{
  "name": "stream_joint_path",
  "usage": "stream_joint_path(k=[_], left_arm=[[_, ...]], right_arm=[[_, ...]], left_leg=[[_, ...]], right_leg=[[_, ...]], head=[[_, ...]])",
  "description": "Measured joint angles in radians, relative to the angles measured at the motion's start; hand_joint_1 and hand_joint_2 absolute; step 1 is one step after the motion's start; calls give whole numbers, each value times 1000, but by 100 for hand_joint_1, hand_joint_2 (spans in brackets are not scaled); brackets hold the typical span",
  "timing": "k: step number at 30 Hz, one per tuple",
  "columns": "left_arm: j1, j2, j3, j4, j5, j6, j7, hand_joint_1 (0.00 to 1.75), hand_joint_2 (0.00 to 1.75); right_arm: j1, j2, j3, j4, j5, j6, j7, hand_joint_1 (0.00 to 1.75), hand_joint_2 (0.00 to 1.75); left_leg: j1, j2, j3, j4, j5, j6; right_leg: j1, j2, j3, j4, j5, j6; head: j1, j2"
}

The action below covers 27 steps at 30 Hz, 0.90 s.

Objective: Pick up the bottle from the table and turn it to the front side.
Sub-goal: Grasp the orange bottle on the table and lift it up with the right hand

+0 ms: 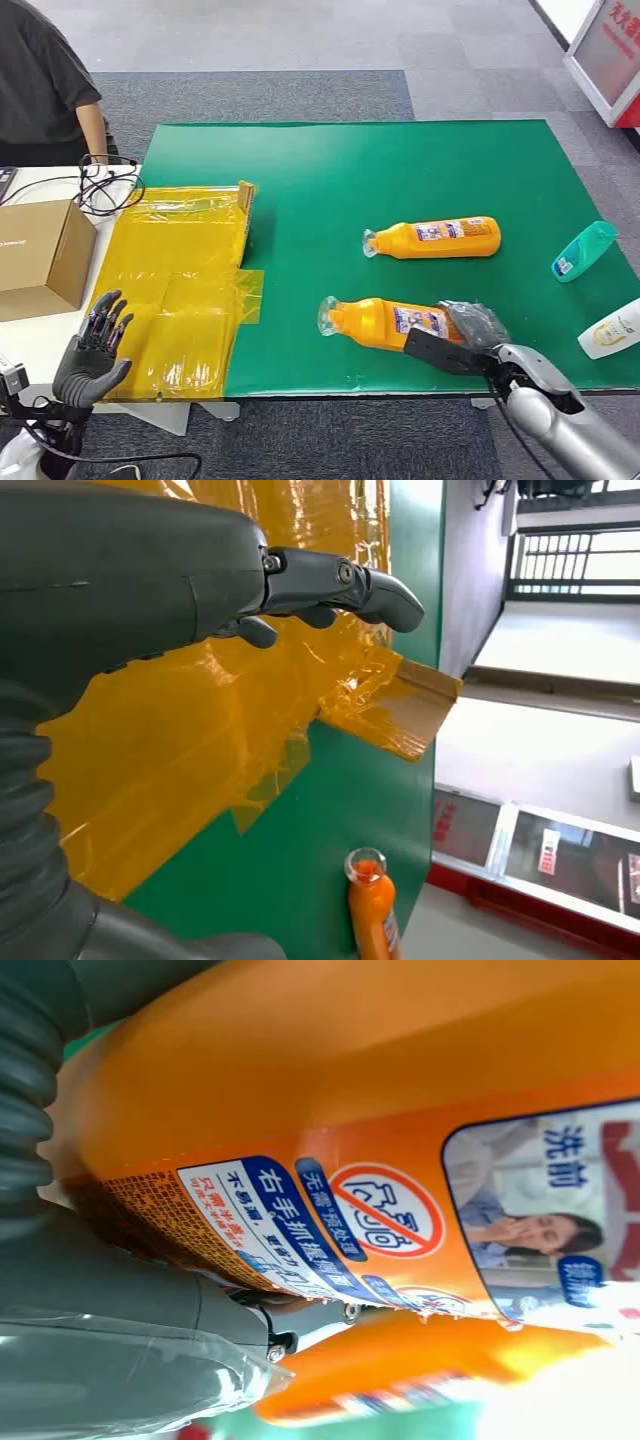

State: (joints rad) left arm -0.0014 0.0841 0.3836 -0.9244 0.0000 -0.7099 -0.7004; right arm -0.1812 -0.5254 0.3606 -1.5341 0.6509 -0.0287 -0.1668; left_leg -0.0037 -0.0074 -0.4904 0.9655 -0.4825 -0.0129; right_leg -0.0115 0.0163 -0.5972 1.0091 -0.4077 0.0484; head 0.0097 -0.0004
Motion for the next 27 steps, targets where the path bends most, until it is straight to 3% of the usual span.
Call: stream_joint_path(k=[2, 6, 14, 20, 27], left_arm=[[4, -5, 0, -14, -4, 4, 0, 0, 175], [23, -23, -6, -79, -33, 45, 0, 0, 175], [44, -74, -94, -274, -134, 295, 31, 0, 175], [16, -80, -234, -394, -244, 454, 142, 0, 175], [-74, -83, -388, -451, -243, 484, 223, 0, 175]], right_arm=[[19, 20, -14, -28, -24, -13, -16, 175, 175], [81, 115, -69, -116, -143, -40, -67, 175, 175], [101, 284, -92, -179, -260, -31, -51, 175, 175], [70, 358, -47, -180, -253, -3, -13, 175, 175], [22, 406, 37, -142, -247, 2, 17, 175, 175]], left_leg=[[0, 0, 0, 0, 0, 0], [0, 0, 0, 0, 0, 0], [0, 0, 0, 0, 1, -1], [0, 0, 0, 0, 1, -1], [0, 0, 0, 0, 2, -1]], right_leg=[[0, 0, 0, 0, 0, 0], [0, 0, 0, 0, 0, 0], [0, 0, 0, 0, 1, 0], [0, 0, 0, 0, 1, 0], [0, 0, 0, 0, 2, 0]], head=[[0, 0], [0, 0], [0, 0], [0, 0], [0, 0]])
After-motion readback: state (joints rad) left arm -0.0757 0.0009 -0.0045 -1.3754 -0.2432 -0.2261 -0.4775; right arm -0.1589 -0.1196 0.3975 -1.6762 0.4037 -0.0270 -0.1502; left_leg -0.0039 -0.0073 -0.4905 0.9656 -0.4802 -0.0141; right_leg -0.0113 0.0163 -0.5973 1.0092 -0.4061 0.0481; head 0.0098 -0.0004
